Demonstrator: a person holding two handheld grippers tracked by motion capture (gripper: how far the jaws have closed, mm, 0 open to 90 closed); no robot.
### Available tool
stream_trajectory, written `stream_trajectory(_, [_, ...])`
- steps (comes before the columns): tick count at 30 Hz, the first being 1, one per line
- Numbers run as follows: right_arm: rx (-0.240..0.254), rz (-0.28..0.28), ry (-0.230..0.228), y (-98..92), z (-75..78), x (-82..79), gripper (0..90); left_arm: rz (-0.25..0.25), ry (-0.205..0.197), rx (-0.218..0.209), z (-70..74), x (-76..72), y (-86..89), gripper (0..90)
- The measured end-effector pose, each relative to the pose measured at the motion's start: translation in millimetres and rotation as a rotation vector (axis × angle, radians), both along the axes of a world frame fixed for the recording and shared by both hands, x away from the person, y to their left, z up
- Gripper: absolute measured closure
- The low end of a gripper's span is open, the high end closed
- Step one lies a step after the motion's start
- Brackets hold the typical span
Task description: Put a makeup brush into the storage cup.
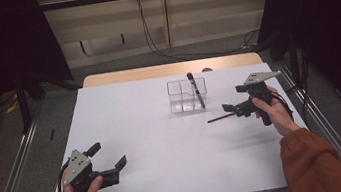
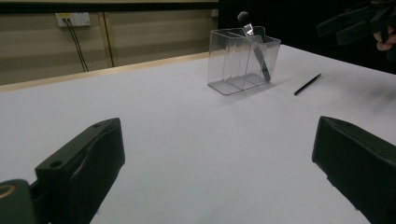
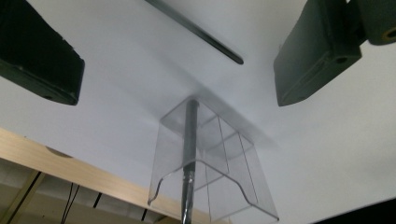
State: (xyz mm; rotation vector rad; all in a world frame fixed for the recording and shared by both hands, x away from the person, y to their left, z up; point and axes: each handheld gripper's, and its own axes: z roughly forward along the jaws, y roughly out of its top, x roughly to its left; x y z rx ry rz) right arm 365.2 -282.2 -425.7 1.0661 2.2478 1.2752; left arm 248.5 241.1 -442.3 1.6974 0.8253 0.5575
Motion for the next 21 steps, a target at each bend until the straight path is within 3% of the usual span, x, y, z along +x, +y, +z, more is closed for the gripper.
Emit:
stream_trajectory(2, [-0.053,0.016,0.003,0.4,1.1,1.7,2.8,-0.003,0.003,0.001,-0.1,-0.1,-0.7,2.4])
stream_trajectory(7, [-0.129,0.066,0.056,1.8,4.2,7.6,3.3,-0.002,0.005,-0.001,-0.4,0.1,-0.4,2.4])
stream_trajectory(13, [-0.250,0.147,0.155,4.8,2.3,16.7,4.1,-0.001,0.006,-0.006,-0.5,0.5,0.0,2.4])
stream_trajectory(18, [-0.293,0.209,0.199,10.3,-2.1,21.2,4.6,0.001,0.007,0.000,-0.9,0.5,-0.1,2.4])
stream_trajectory(21, [-0.336,0.231,0.213,16.2,-2.6,22.1,9.7,-0.002,0.006,0.000,-1.2,0.6,-1.0,2.5])
